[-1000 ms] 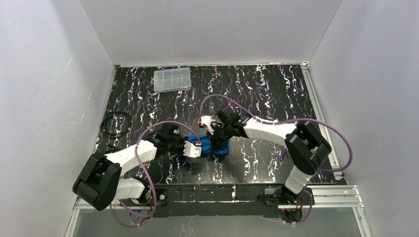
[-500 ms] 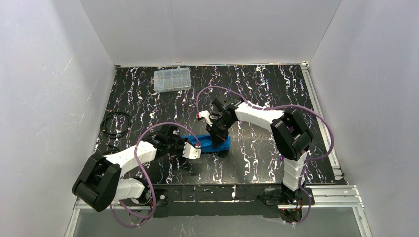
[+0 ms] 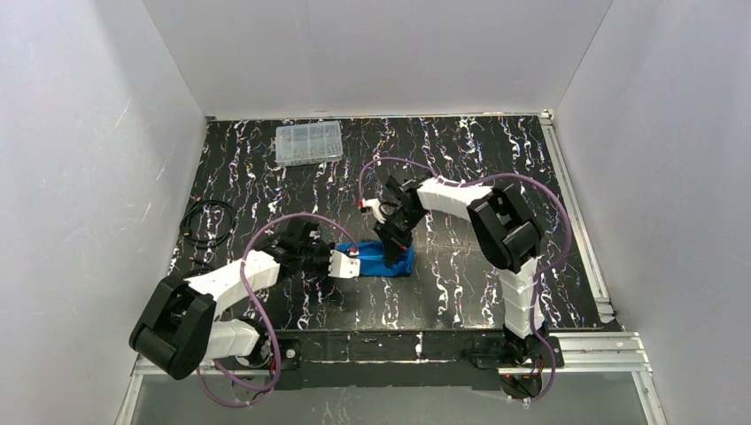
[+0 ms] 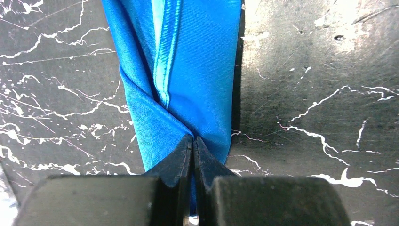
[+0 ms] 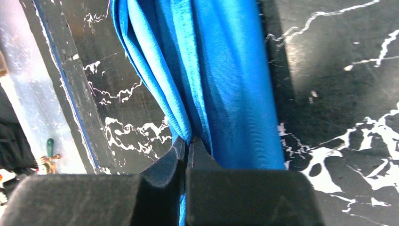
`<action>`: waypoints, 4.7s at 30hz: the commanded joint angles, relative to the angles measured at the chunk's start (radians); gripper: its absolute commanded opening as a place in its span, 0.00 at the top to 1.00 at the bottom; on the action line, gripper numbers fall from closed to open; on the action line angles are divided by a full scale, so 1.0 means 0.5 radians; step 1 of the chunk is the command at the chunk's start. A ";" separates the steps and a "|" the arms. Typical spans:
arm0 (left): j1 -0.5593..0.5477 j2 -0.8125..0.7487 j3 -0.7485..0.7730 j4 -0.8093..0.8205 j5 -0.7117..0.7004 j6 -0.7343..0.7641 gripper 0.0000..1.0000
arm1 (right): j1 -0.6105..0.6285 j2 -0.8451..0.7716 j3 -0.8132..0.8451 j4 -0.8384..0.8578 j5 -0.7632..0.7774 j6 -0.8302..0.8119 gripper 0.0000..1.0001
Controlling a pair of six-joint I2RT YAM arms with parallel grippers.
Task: Fold the napkin into a case and place the utensils inside
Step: Fold the 2/3-rectangle-folded napkin at the center of the board.
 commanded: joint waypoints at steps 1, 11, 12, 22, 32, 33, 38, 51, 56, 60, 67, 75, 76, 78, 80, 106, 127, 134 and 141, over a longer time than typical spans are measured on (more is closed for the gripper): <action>0.028 -0.046 0.043 -0.157 0.135 -0.115 1.00 | -0.089 0.095 0.128 -0.065 -0.217 0.029 0.99; 0.057 -0.054 0.132 -0.221 0.195 -0.158 1.00 | -0.123 0.234 0.179 -0.135 -0.327 0.042 0.99; 0.058 -0.056 0.142 -0.247 0.205 -0.158 0.96 | -0.125 0.244 0.177 -0.141 -0.330 0.040 0.99; 0.058 -0.171 0.394 -0.597 0.431 -0.217 0.58 | -0.124 0.269 0.152 -0.153 -0.370 0.032 0.99; 0.022 -0.037 0.504 -0.602 0.701 -0.185 0.46 | -0.124 0.257 0.125 -0.130 -0.397 0.048 0.99; 0.013 0.031 0.515 -0.542 0.658 -0.191 0.43 | -0.125 0.253 0.123 -0.128 -0.399 0.048 0.99; 0.012 0.311 0.644 -0.392 0.536 -0.270 0.15 | -0.124 0.203 0.078 -0.070 -0.405 0.076 0.99; 0.012 0.561 0.721 -0.373 0.497 -0.302 0.24 | -0.124 0.142 0.010 -0.001 -0.507 0.103 0.99; 0.021 0.653 0.795 -0.479 0.551 -0.253 0.31 | -0.125 0.104 0.016 0.020 -0.515 0.134 0.99; 0.031 0.711 0.836 -0.479 0.516 -0.263 0.40 | -0.124 0.079 0.001 0.047 -0.539 0.155 0.99; 0.042 0.753 0.849 -0.504 0.507 -0.226 0.50 | -0.125 0.037 -0.034 0.079 -0.584 0.174 0.99; 0.042 0.744 0.851 -0.569 0.545 -0.146 0.61 | -0.125 -0.005 0.054 0.067 -0.600 0.215 0.99; 0.043 0.739 0.853 -0.578 0.547 -0.136 0.61 | -0.126 0.002 0.067 0.071 -0.591 0.225 0.99; 0.043 0.730 0.856 -0.603 0.554 -0.107 0.61 | -0.124 0.028 0.108 0.062 -0.593 0.235 0.99; 0.042 0.723 0.864 -0.614 0.562 -0.098 0.61 | -0.125 0.059 0.138 0.059 -0.601 0.241 0.99; 0.031 0.682 0.792 -0.640 0.487 0.051 0.98 | -0.240 -0.110 -0.053 0.438 -0.636 0.507 0.78; 0.030 0.734 1.164 -0.792 0.665 -0.565 0.46 | -0.214 0.149 -0.005 0.264 -0.601 0.412 0.99; 0.022 0.765 1.044 -0.652 0.566 -0.649 0.19 | -0.208 0.137 -0.044 0.324 -0.648 0.436 0.99; -0.033 0.857 1.107 -0.656 0.659 -0.700 0.14 | -0.187 0.140 -0.039 0.351 -0.665 0.455 0.99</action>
